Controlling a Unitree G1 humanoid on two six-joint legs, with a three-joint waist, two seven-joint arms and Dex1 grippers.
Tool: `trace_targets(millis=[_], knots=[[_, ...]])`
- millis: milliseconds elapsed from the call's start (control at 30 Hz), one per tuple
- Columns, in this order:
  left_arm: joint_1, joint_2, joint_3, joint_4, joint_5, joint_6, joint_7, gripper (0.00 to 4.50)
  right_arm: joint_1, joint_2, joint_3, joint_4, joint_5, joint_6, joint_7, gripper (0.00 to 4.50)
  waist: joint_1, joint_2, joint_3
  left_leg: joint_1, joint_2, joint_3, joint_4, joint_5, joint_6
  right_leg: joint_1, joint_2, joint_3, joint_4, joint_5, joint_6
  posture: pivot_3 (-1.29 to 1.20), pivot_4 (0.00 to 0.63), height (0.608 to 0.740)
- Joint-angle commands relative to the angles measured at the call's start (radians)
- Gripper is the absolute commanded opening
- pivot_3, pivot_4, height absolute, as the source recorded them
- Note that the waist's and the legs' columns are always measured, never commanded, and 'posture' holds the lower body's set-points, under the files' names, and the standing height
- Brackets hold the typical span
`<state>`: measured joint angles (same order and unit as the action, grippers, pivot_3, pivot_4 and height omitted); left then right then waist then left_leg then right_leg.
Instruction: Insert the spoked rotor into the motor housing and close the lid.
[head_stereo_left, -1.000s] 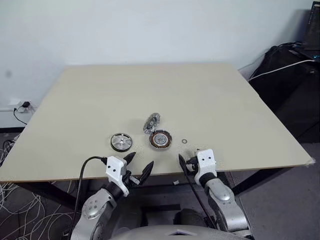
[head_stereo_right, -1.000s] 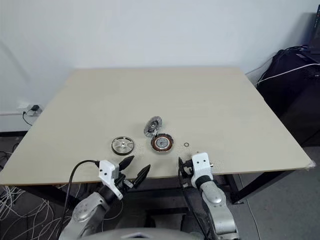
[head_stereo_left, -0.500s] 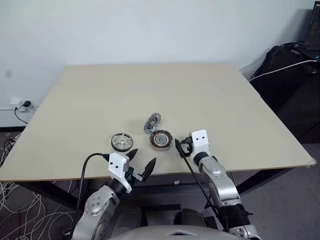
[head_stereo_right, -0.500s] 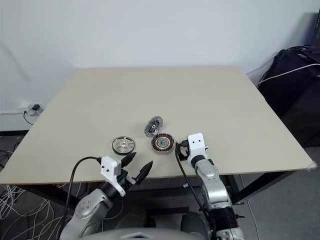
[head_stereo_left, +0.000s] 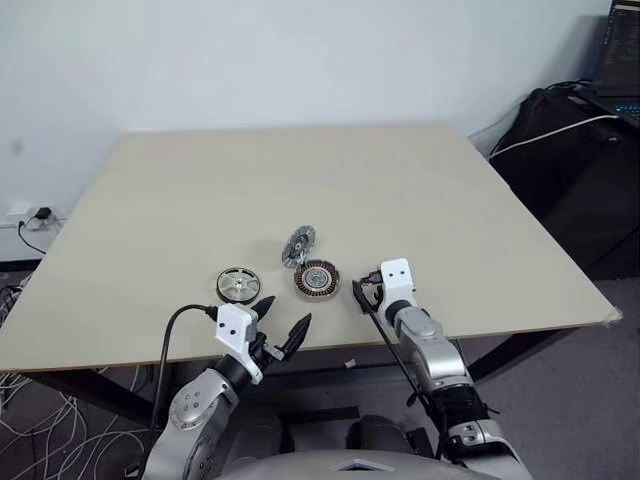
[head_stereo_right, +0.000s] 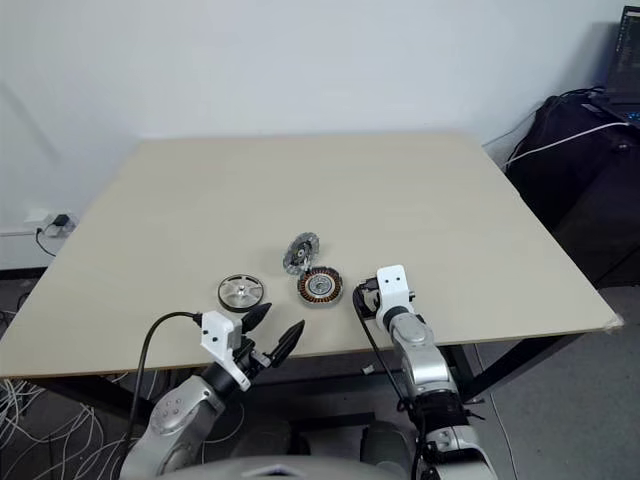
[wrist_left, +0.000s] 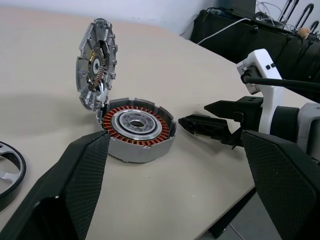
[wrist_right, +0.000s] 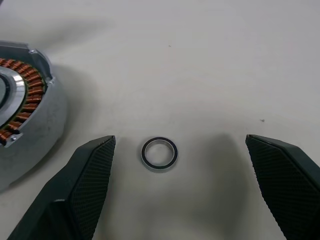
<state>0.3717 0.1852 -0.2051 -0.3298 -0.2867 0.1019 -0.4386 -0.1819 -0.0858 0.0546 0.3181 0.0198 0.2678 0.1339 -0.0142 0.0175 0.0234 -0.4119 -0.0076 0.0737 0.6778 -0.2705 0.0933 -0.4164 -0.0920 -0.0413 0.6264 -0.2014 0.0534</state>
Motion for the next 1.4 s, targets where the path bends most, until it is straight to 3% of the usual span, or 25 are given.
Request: trace_targets(millis=[33,700,833,1133,1400], knots=[[-0.007,0.002,0.009,-0.023,-0.012,-0.014,-0.01,4.44,-0.036,0.014,-0.003,0.012,0.0,-0.027,0.0,4.5,0.0,0.0,0.0,0.0,0.0,0.0,0.0,0.0,0.0,0.0,0.0,0.0,0.0,0.0,0.0,0.0,0.0,0.74],[-0.013,-0.006,0.031,0.029,-0.016,-0.046,-0.033,4.44,-0.079,0.037,0.008,0.099,-0.006,-0.033,0.023,4.5,-0.004,0.0,0.0,0.001,0.0,0.0,0.0,0.0,0.0,0.0,0.0,0.0,0.001,0.0,0.0,0.0,0.0,0.74],[-0.019,-0.007,0.03,0.057,-0.014,-0.065,-0.042,4.5,-0.065,0.039,0.002,0.085,0.0,-0.028,0.02,3.63,-0.004,0.001,0.0,0.001,0.0,0.0,0.0,0.0,0.0,0.0,0.0,0.0,0.001,0.0,0.0,0.0,0.0,0.74],[-0.002,-0.009,0.018,0.037,-0.006,-0.069,-0.04,4.5,-0.046,0.042,0.001,0.055,0.008,-0.019,0.02,0.7,-0.003,0.001,-0.001,0.001,0.0,0.0,0.0,0.0,0.0,0.0,-0.002,0.0,0.001,0.0,0.0,0.0,0.0,0.74],[0.028,-0.007,-0.004,-0.045,-0.001,-0.033,-0.011,4.5,-0.034,0.029,0.039,-0.1,-0.028,-0.025,0.013,0.7,-0.004,0.001,0.0,0.0,0.0,0.0,0.0,0.0,0.0,0.0,-0.004,0.0,0.001,0.0,0.0,0.0,0.0,0.74]])
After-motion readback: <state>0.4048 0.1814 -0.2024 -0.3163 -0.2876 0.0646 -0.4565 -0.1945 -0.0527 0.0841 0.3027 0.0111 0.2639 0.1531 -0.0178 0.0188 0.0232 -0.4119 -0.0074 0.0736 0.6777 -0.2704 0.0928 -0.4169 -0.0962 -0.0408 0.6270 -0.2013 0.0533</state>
